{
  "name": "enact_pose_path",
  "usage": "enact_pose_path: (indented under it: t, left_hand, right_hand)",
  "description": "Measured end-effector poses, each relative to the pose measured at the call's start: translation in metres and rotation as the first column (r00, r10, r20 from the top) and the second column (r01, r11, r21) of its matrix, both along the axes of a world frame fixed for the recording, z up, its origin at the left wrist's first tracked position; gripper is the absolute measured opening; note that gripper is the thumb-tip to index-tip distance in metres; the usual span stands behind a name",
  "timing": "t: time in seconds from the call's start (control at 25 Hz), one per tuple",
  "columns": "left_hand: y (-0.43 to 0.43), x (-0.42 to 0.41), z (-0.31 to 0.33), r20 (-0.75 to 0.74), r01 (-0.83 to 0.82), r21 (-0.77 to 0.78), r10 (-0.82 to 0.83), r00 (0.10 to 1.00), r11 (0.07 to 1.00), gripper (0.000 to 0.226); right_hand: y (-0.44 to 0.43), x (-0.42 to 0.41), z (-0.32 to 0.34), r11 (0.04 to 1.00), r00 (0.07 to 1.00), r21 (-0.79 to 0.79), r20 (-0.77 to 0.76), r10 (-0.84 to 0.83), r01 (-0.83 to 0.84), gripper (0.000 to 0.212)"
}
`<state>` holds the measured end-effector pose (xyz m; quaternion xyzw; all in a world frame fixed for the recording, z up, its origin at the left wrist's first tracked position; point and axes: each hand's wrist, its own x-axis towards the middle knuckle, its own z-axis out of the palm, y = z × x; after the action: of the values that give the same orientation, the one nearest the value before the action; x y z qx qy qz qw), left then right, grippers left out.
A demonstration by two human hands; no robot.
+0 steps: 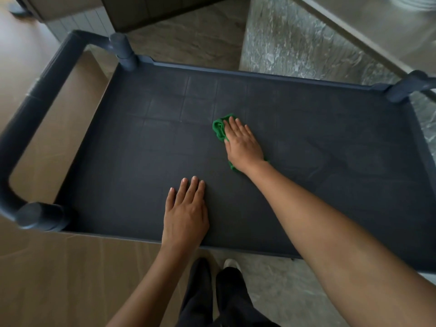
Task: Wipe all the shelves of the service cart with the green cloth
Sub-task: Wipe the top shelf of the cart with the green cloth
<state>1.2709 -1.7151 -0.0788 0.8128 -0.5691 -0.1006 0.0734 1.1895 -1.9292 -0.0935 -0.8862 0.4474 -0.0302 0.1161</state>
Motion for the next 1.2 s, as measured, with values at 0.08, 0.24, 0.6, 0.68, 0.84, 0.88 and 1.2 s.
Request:
enact_pose_path:
  t: [0.08,0.24,0.6,0.68,0.84,0.88,1.2]
  left_hand:
    - [0.001,-0.001,0.000,0.002,-0.003,-0.008,0.004,1.000,1.000,0.050]
    - [0.001,-0.002,0.002,-0.024,-0.016,-0.043,0.014,1.000,0.999,0.049]
    - [0.004,0.002,0.005,-0.093,-0.041,-0.059,0.035,0.995,0.997,0.054]
    - [0.003,0.002,0.005,-0.076,-0.050,-0.045,0.046,0.996,0.998,0.057]
    - [0.003,-0.001,0.005,-0.033,-0.065,-0.024,0.064,0.997,0.998,0.065]
    - [0.003,-0.001,0.006,-0.033,-0.066,-0.021,0.066,0.997,0.998,0.065]
    - [0.001,0.000,0.011,-0.019,-0.064,-0.003,0.064,0.998,0.998,0.063]
  right_hand:
    - [0.015,-0.007,0.001,0.999,0.999,-0.003,0.012,0.035,-0.035,0.053]
    - [0.075,-0.034,0.005,0.989,0.986,0.015,0.078,0.144,-0.146,0.051]
    - [0.156,-0.079,0.014,0.913,0.901,0.017,0.172,0.399,-0.408,0.049]
    - [0.143,-0.070,0.011,0.927,0.915,-0.009,0.160,0.371,-0.375,0.052]
    - [0.089,-0.037,0.003,0.972,0.964,-0.014,0.124,0.236,-0.236,0.054]
    - [0.069,-0.027,0.002,0.979,0.973,-0.007,0.111,0.201,-0.202,0.054]
    - [-0.028,0.022,0.001,0.999,0.999,0.029,0.015,0.046,-0.046,0.056]
